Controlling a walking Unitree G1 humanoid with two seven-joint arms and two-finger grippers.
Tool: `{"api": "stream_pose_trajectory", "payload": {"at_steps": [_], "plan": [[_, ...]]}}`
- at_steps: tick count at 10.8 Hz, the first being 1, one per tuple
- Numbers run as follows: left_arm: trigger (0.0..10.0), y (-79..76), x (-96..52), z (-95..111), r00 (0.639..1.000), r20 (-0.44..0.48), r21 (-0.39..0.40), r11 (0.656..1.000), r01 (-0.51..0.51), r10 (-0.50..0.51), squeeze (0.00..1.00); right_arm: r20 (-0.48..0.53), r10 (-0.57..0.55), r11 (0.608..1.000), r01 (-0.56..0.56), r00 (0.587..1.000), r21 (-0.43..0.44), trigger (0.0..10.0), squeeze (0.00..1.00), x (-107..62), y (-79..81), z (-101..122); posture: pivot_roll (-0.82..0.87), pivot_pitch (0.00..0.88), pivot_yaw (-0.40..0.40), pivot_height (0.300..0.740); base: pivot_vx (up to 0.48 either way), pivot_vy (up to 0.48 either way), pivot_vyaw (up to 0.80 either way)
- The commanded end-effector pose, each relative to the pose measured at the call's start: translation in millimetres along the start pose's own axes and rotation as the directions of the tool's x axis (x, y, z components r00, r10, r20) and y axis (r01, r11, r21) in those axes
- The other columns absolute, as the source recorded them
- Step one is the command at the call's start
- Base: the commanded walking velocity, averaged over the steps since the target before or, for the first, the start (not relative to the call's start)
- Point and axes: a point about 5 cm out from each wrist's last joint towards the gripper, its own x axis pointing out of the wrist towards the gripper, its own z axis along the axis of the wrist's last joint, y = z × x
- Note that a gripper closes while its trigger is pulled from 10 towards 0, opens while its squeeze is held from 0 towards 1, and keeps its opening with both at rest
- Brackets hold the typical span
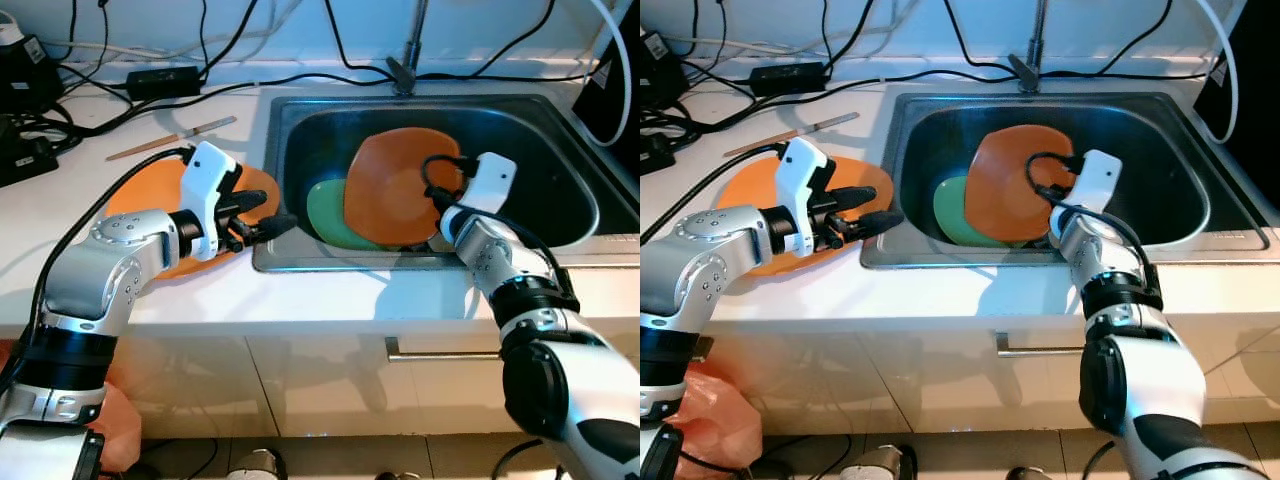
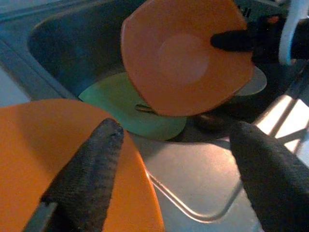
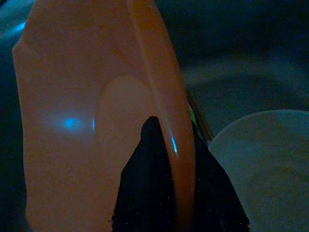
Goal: Kitchen organization
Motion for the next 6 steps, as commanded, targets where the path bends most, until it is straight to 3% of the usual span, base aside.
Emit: {"api": "stream_pose_trajectory", "payload": {"at_steps": [1, 2, 5, 6], "plan": [[10.0, -1.6, -2.0, -1, 0.999, -0.039, 0.028, 1.000, 0.009, -0.008, 1.00, -0.025, 0.030, 0.998, -0.031, 0.999, -0.053, 10.0, 0.00, 0.8, 0.7, -5, 0.20, 0.113, 0.027, 0.740, 0.000, 0.000, 0.00], [10.0, -1.8, -2.3, -1, 0.999, -0.044, 0.033, 0.999, 0.013, -0.011, 1.00, -0.036, 0.040, 0.996, -0.043, 0.999, -0.081, 10.0, 1.00, 1.0, 1.1, -7, 0.20, 0.114, 0.027, 0.740, 0.000, 0.000, 0.00], [10.0, 3.8, -6.1, 3, 0.999, -0.037, 0.041, 0.999, -0.017, 0.019, 1.00, -0.056, 0.079, 0.985, -0.087, 0.995, -0.146, 10.0, 1.00, 1.7, 5.0, -8, 0.20, 0.113, 0.029, 0.740, 0.000, 0.000, 0.00], [10.0, 10.4, -10.5, 6, 0.997, -0.026, 0.057, 0.996, -0.072, 0.073, 0.93, -0.054, 0.078, 0.984, -0.086, 0.996, -0.154, 10.0, 1.00, 1.7, 3.5, -7, 0.21, 0.112, 0.021, 0.740, 0.000, 0.000, 0.00]]}}
